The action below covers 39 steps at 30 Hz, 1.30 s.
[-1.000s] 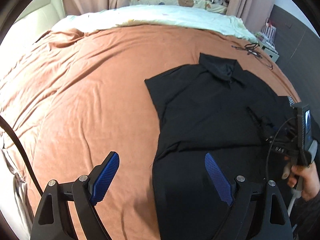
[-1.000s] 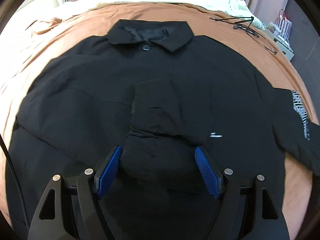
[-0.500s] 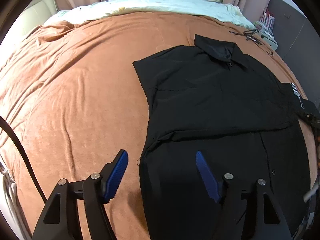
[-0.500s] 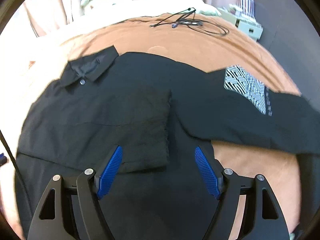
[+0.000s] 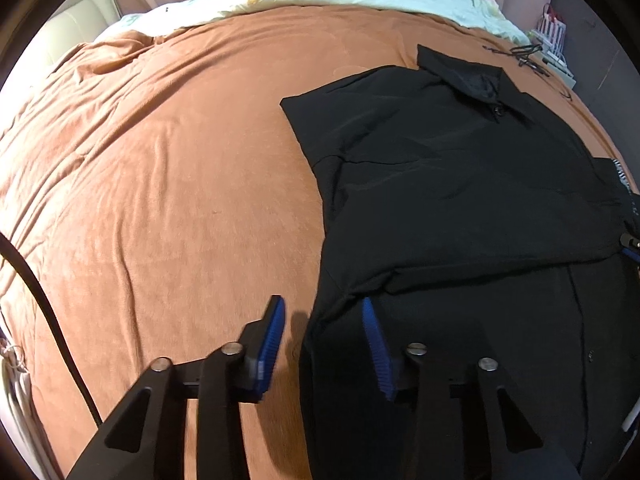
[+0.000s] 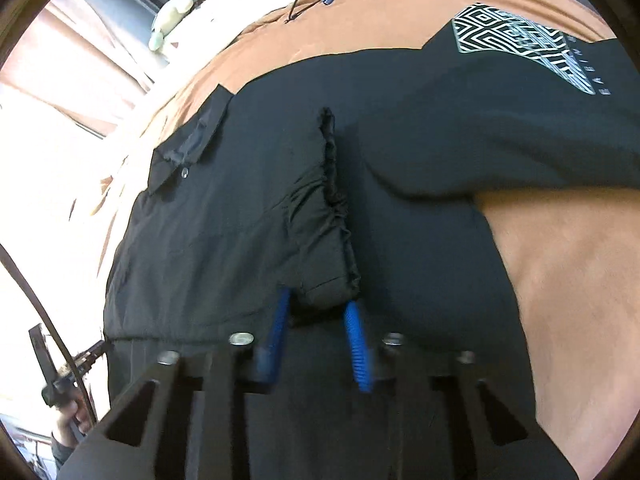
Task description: Fold large clothes
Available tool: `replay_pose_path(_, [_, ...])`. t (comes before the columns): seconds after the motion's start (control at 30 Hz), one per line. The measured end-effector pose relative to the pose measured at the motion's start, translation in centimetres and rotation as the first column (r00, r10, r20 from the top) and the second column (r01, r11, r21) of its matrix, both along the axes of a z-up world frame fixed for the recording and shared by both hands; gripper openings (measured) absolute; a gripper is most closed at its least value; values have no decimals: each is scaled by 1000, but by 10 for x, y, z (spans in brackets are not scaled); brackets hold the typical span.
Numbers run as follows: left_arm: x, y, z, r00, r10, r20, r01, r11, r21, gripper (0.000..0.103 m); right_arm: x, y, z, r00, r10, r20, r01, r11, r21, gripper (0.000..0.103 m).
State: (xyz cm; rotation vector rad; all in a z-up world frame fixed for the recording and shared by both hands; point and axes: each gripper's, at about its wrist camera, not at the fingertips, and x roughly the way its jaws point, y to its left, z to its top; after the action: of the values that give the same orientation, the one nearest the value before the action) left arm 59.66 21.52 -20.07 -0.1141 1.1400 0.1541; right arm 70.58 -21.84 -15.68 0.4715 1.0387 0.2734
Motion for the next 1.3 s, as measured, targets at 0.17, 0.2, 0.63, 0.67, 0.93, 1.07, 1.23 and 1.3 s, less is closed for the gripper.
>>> replay_pose_path(0.17, [10,0,-8,1000,5,6,-5,1000,-7,22,18,15,-7,999,11,34,-11,1000,-4,11])
replay_pose_path(0.2, [11,-1,-10,1000,4,5,-4,1000,-3,20,19,19,-8,999,10,37,-10,1000,-7,11])
replay_pose_path(0.63, [5,-8,4,1000,21,-3,-21,1000,-2,20,7,22,11,999,-7,32,9,999,-52,15])
replay_pose_path(0.67, [3,-11,7,1000,19,-4,-19,1000,7,20,4,19,16,999,-6,36,7,999,-37,33])
replay_pose_path(0.93, [-15,-35,51,999,-3,48,3,1000,-11,38,-54,-33,48,989,-65,133,68,997,-23,85])
replay_pose_path(1.07, [-22,-57,73,996,-36,77,36,999,-11,41,-93,-76,54,975,-144,171,152,988,-36,85])
replay_pose_path(1.23, [-23,-81,92,992,-58,114,60,998,-12,54,-138,-136,48,939,-291,182,297,955,-7,83])
replay_pose_path(1.3, [-22,-92,98,990,-71,120,73,997,-17,54,-153,-158,46,926,-329,183,334,943,5,74])
